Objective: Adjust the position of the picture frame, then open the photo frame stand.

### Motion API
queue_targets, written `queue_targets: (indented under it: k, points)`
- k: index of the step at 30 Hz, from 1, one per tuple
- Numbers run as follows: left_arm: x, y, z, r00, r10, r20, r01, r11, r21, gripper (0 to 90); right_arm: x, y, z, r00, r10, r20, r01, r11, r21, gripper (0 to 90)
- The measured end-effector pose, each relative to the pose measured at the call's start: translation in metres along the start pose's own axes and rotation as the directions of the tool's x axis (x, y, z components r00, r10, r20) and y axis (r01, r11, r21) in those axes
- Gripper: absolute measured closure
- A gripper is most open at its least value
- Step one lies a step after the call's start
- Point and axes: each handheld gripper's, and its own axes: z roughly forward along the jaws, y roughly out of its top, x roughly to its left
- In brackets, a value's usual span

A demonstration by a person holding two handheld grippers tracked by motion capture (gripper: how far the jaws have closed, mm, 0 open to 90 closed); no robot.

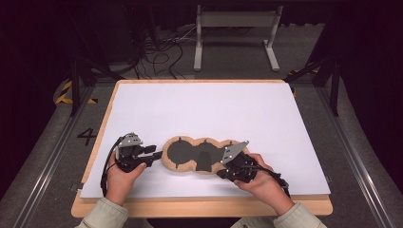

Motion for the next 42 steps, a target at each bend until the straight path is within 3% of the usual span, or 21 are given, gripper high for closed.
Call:
queue_targets:
  k: [10,20,27,34,37,42]
  points:
    - [0.001,-0.001,-0.002,0.9999,-0.004,-0.01,0.004,1.0,-0.006,57.0,-0.004,-0.001,0.014,0.9956,0.082,-0.045,-0.083,0.996,-0.035,90.0]
    - [0.001,-0.001,-0.001,1.0,-0.003,-0.009,0.003,1.0,0.002,53.5,-0.006,-0.001,0.026,0.9915,0.106,-0.075,-0.11,0.993,-0.049,90.0]
    - [0.001,-0.001,0.0,1.0,-0.004,-0.008,0.004,1.0,0.005,52.7,-0.006,-0.001,0.031,0.9916,0.116,-0.056,-0.12,0.991,-0.061,90.0]
    - [0.001,-0.001,0.001,1.0,-0.003,-0.002,0.003,1.0,0.008,52.6,-0.008,-0.001,0.02,0.9886,0.135,-0.066,-0.144,0.976,-0.161,90.0]
    - [0.001,-0.001,0.002,1.0,-0.005,0.001,0.005,0.9999,0.012,52.6,-0.011,0.001,0.013,0.988,0.148,-0.044,-0.154,0.964,-0.218,90.0]
    - [0.0,-0.001,0.003,0.9999,-0.008,0.007,0.008,0.9997,0.022,52.1,-0.012,0.002,0.01,0.9905,0.137,-0.005,-0.134,0.957,-0.258,90.0]
